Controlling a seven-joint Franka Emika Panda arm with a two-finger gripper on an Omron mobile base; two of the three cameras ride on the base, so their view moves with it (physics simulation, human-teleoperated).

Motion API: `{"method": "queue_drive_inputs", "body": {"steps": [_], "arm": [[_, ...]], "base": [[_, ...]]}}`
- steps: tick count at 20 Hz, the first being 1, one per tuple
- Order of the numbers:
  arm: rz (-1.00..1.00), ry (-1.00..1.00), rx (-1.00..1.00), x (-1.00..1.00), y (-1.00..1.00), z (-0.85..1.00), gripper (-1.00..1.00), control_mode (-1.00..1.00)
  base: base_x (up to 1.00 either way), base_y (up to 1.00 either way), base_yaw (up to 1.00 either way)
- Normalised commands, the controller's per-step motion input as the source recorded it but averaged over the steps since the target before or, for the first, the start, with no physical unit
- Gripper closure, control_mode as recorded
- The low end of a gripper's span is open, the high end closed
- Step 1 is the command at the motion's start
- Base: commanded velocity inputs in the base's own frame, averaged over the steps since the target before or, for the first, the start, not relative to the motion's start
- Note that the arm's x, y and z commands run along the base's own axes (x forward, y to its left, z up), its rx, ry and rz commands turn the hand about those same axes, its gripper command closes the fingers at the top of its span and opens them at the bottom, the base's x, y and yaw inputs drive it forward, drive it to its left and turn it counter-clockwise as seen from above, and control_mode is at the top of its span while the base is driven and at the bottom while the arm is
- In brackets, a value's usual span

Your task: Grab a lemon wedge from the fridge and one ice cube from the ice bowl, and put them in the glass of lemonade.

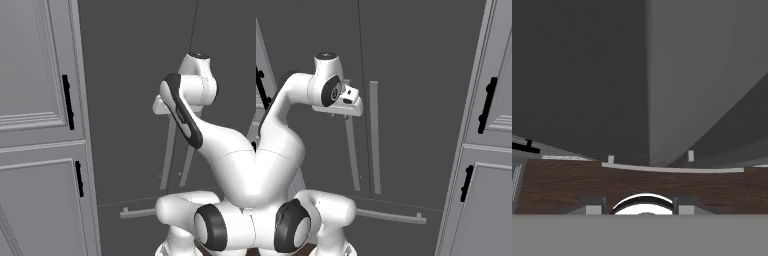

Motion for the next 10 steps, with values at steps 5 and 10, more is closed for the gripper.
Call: {"method": "queue_drive_inputs", "body": {"steps": [5,10], "arm": [[-0.01,-0.04,0.02,-0.31,-0.26,-0.03,-1.00,-1.00],[0.00,-0.03,0.00,-0.43,-0.21,-0.15,-1.00,-1.00]], "base": [[0.00,0.00,0.00],[0.00,0.00,0.00]]}}
